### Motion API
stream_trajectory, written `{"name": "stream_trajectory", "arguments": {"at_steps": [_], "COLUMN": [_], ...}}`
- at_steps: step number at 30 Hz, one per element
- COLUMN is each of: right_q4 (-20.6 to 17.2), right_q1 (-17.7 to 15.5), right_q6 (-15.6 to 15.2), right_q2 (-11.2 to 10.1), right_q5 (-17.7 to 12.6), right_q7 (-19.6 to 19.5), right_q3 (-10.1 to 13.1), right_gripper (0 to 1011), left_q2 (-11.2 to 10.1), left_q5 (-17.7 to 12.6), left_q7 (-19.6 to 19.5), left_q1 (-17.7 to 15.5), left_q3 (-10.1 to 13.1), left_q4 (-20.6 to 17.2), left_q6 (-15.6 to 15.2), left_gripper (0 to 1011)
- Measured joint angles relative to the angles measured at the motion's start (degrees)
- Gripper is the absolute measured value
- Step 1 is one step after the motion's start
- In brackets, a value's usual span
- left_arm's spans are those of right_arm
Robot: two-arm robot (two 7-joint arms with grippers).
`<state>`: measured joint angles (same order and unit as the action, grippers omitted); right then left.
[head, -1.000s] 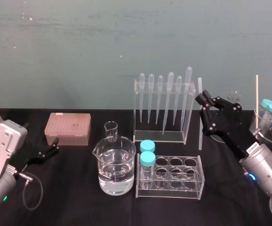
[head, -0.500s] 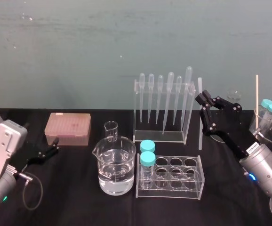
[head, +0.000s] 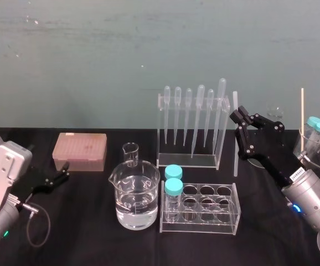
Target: Pick up the stirring rod with one hand, then place it down.
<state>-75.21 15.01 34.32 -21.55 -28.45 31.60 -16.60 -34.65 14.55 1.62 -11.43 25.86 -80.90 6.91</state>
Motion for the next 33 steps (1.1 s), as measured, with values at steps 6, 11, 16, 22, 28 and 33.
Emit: {"name": "stream_trajectory", "arguments": {"at_steps": [6,11,16,22,28,33], "right_q4": [0.0,0.0,0.0,0.0,0.0,0.0], "right_q1": [0.0,0.0,0.0,0.0,0.0,0.0], "right_q6": [0.0,0.0,0.0,0.0,0.0,0.0], "right_q2": [0.0,0.0,0.0,0.0,0.0,0.0], "right_q5": [0.0,0.0,0.0,0.0,0.0,0.0], "right_q7": [0.0,0.0,0.0,0.0,0.0,0.0], "right_q3": [0.0,0.0,0.0,0.0,0.0,0.0], "right_gripper": [65,65,65,65,65,65], "left_q2": [0.0,0.0,0.0,0.0,0.0,0.0], "left_q5": [0.0,0.0,0.0,0.0,0.0,0.0], "left_q7": [0.0,0.0,0.0,0.0,0.0,0.0], "left_q1": [0.0,0.0,0.0,0.0,0.0,0.0], "left_q3": [0.0,0.0,0.0,0.0,0.0,0.0], "left_q4": [0.0,0.0,0.0,0.0,0.0,0.0], "left_q6": [0.0,0.0,0.0,0.0,0.0,0.0], "left_gripper": [1000,1000,1000,1000,1000,1000]}}
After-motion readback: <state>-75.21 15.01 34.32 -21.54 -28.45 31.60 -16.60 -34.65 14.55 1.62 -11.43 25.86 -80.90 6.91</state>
